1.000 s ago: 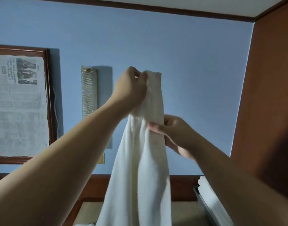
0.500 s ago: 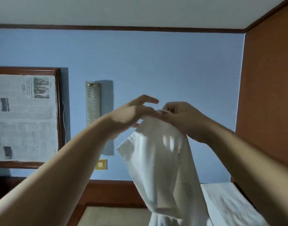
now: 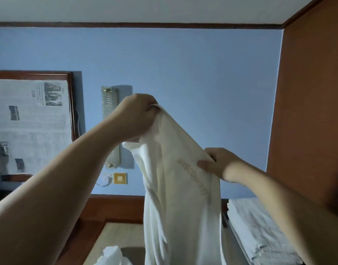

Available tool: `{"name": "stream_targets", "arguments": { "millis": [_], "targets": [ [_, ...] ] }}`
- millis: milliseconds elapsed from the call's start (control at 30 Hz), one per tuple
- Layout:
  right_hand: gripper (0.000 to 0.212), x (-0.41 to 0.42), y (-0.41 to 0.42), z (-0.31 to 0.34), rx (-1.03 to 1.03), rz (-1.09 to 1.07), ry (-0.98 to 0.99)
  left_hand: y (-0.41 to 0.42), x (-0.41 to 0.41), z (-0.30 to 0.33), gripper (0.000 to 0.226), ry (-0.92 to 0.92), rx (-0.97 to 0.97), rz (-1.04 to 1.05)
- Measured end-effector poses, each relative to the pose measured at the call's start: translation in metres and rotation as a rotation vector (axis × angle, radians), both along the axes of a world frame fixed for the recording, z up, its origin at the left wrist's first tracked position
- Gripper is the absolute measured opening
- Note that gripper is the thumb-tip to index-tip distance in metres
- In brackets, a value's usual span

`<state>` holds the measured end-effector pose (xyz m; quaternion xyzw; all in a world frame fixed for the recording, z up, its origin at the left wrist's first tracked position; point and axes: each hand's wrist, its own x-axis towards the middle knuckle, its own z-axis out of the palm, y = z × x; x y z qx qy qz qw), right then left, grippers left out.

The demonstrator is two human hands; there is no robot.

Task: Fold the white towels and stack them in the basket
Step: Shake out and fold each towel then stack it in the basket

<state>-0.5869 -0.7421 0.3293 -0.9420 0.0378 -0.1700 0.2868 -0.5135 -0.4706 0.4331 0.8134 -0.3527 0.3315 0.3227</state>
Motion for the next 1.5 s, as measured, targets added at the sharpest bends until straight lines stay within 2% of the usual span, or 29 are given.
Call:
{"name": "stream_targets", "arguments": {
  "millis": [100,200,333,500,600,733,867,967,1033,1133,1200,1233,1333,1400,1500],
  "targets": [
    [0.022,-0.011,-0.037,-0.032,-0.049,-0.121,0.089,0.021,0.018,-0.027,0.020,0.027,0.038,0.101],
    [0.018,-0.028,-0.064,-0.016,0.067,-0.169,-0.023,0.050,0.041,-0.049,0.020,0.041,0.064,0.122],
    [0.019,-0.043,-0.067,0.023,0.195,-0.085,-0.149,0.066,0.060,-0.059,0.030,0.026,0.027,0.135],
    [0.015,-0.039,-0.067,0.014,0.069,-0.144,-0.065,0.049,0.079,-0.079,0.026,0.091,0.137,0.217],
    [0.008,-0.038,-0.074,0.009,-0.041,-0.175,-0.107,0.046,0.090,-0.088,0.028,0.073,0.091,0.272],
    [0.004,-0.028,-0.093,-0.022,-0.276,-0.294,-0.001,0.047,0.095,-0.087,0.031,0.077,0.028,0.277],
    [0.011,-0.018,-0.113,-0.046,-0.312,-0.402,-0.002,0.050,0.102,-0.091,0.029,0.046,0.043,0.240],
    [0.013,-0.012,-0.120,-0.054,-0.309,-0.435,0.006,0.054,0.104,-0.097,0.017,0.064,0.055,0.159],
    [0.012,-0.007,-0.128,-0.062,-0.305,-0.446,0.027,0.060,0.106,-0.103,0.010,0.097,0.126,0.084],
    [0.016,-0.003,-0.143,-0.075,-0.269,-0.508,0.016,0.073,0.121,-0.119,0.008,0.136,0.392,0.065],
    [0.020,0.000,-0.149,-0.083,-0.278,-0.554,0.024,0.083,0.132,-0.137,0.022,0.196,0.539,0.092],
    [0.022,0.001,-0.148,-0.086,-0.298,-0.575,0.056,0.086,0.136,-0.146,0.030,0.215,0.547,0.100],
    [0.026,0.014,-0.115,-0.089,-0.418,-0.511,0.278,0.075,0.131,-0.162,0.035,0.282,0.330,0.085],
    [0.021,0.019,-0.074,-0.086,-0.334,-0.343,0.378,0.046,0.116,-0.159,0.033,0.321,0.149,0.047],
    [0.099,0.031,-0.002,-0.075,0.024,-0.018,0.285,-0.001,0.095,-0.144,0.019,0.282,0.092,-0.055]
  ]
}}
